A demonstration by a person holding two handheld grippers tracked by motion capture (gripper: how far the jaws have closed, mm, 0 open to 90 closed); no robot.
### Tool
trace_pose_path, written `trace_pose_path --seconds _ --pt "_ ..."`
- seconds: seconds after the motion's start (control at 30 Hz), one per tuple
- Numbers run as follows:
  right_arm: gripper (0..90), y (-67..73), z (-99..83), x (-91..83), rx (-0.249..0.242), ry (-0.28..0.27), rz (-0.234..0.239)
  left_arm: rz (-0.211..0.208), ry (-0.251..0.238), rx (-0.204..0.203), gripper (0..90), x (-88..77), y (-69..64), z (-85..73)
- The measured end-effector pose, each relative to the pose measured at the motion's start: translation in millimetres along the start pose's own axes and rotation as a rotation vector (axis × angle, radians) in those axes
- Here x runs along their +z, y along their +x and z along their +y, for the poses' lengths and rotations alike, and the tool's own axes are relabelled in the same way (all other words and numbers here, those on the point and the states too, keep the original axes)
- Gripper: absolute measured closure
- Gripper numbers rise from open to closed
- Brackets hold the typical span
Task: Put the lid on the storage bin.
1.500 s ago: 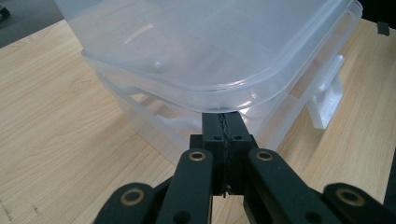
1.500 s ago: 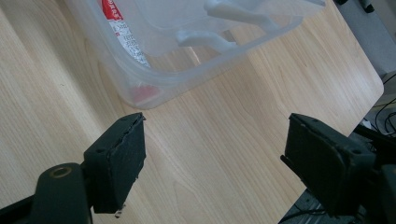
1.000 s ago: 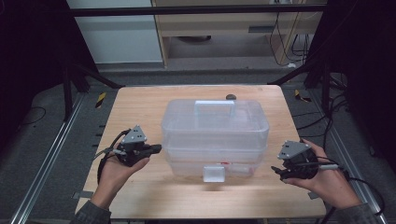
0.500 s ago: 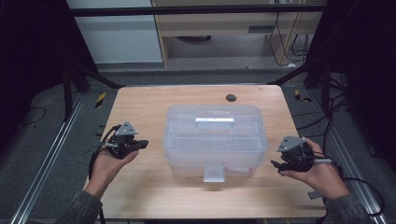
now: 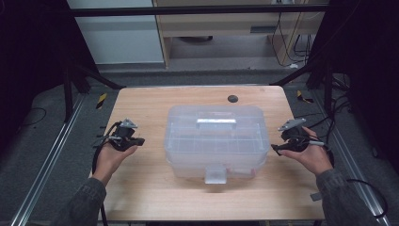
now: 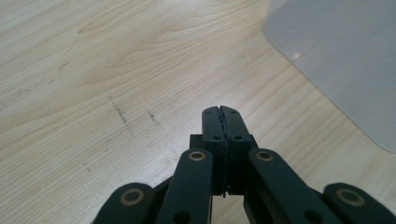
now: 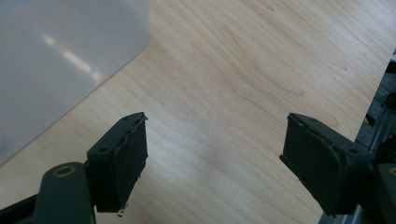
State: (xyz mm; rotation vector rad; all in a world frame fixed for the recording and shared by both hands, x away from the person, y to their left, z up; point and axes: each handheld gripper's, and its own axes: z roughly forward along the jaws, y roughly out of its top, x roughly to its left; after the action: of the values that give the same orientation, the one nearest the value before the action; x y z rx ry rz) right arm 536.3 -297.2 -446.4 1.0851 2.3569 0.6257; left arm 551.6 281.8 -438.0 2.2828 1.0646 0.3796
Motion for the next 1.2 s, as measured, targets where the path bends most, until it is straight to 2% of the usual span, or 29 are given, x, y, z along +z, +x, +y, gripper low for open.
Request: trace_pose_path --seconds 0.07,0.13,0.17,0.27,0.33,0.37,0.4,0.43,0.47,0.5,0.53,0.67,0.83,0.93,1.03,1.2 --pt "22.1 -5.0 2.0 8.3 0.020 0.004 -0.003 0.014 -0.003 -0.019 89.6 5.9 4.5 0.1" --pt "22.3 -10.4 3.5 19.3 0.043 0.009 -0.015 0.048 -0.004 -0.029 88.9 13.8 9.5 0.0" --pt "22.3 -10.4 3.5 19.3 0.043 0.009 -0.015 0.048 -0.004 -0.029 88.4 13.8 9.5 0.0" --pt "23.2 -14.5 4.9 28.2 0.068 0.005 -0.037 0.073 -0.030 -0.066 85.4 22.0 14.9 -0.4" --pt "22.8 -18.4 6.5 34.0 0.109 -0.012 -0.038 0.099 -0.064 -0.088 74.9 26.4 17.9 -1.3" --pt "21.7 -20.2 7.0 36.3 0.125 -0.020 -0.034 0.115 -0.077 -0.104 66.3 28.1 18.7 -1.9" --pt "19.8 -22.3 7.6 41.1 0.154 -0.034 -0.042 0.138 -0.083 -0.118 50.5 30.5 19.9 -2.7" --pt "19.8 -22.3 7.6 41.1 0.154 -0.034 -0.042 0.164 -0.091 -0.133 50.5 33.4 21.1 -3.5" --pt "17.6 -24.3 6.8 46.3 0.182 -0.041 -0.046 0.184 -0.085 -0.163 38.0 38.5 22.8 -4.6" --pt "17.6 -24.3 6.8 46.3 0.182 -0.041 -0.046 0.184 -0.085 -0.163 34.3 38.5 22.8 -4.6" --pt "17.0 -24.8 6.1 49.2 0.196 -0.046 -0.043 0.196 -0.089 -0.170 34.3 41.1 23.2 -5.4" --pt "15.3 -25.2 0.8 59.3 0.256 -0.054 -0.018 0.201 -0.103 -0.196 24.1 46.9 23.3 -7.8" --pt "12.4 -23.5 -7.6 70.7 0.327 -0.074 -0.008 0.182 -0.112 -0.227 19.1 57.1 21.5 -12.5" --pt "11.7 -23.8 -9.7 72.4 0.342 -0.093 -0.003 0.178 -0.104 -0.229 16.0 61.0 20.5 -13.7" --pt "8.8 -21.0 -11.6 74.4 0.360 -0.116 -0.019 0.173 -0.098 -0.225 14.6 65.3 19.2 -15.2" --pt "3.2 -14.8 -12.6 77.3 0.394 -0.144 -0.055 0.184 -0.134 -0.226 11.2 69.1 16.7 -18.0"
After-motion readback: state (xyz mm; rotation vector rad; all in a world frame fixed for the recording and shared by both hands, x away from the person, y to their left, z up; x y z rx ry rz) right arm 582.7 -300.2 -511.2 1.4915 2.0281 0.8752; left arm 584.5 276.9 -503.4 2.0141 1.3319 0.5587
